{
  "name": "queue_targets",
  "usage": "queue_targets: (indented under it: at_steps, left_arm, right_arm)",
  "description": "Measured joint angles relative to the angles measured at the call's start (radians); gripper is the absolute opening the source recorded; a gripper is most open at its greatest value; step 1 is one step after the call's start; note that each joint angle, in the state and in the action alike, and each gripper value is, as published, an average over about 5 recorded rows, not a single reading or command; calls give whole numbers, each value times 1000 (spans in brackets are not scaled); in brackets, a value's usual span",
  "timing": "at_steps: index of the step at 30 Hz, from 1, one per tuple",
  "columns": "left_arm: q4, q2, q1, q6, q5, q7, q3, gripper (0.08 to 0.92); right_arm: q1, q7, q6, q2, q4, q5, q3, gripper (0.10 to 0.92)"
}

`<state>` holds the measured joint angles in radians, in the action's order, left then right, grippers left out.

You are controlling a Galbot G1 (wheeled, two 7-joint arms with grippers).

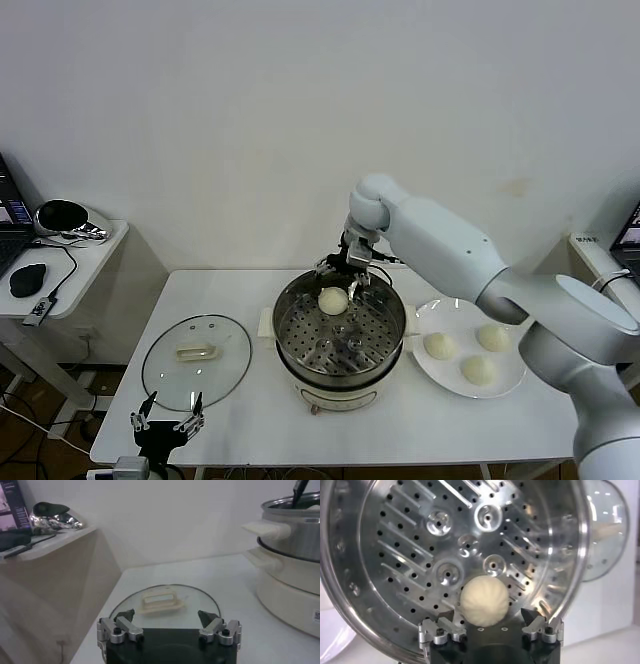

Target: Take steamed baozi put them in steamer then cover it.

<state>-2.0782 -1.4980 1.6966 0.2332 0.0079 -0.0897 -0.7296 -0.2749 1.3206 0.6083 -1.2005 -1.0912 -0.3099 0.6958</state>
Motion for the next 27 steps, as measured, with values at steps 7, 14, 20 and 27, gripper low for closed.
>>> queue_targets:
  at_steps: [7,14,20,27]
  left_arm:
    - [-13,13,9,12,-17,-11,-1,823]
    - [-27,25,21,19,-25,-16,12,823]
    - [-40,30,33,20,-25,-17,24,823]
    - [-56,30,50,21,-21,-16,32,823]
  right_arm:
    - [-45,-10,-242,172,-135,122,-9,823]
    - [-43,-34,-529,362,-234,216,-1,823]
    - [-8,-24,-739,492,-303,247,-2,823]
    - [79,-23,-870,557,-331,232,-44,823]
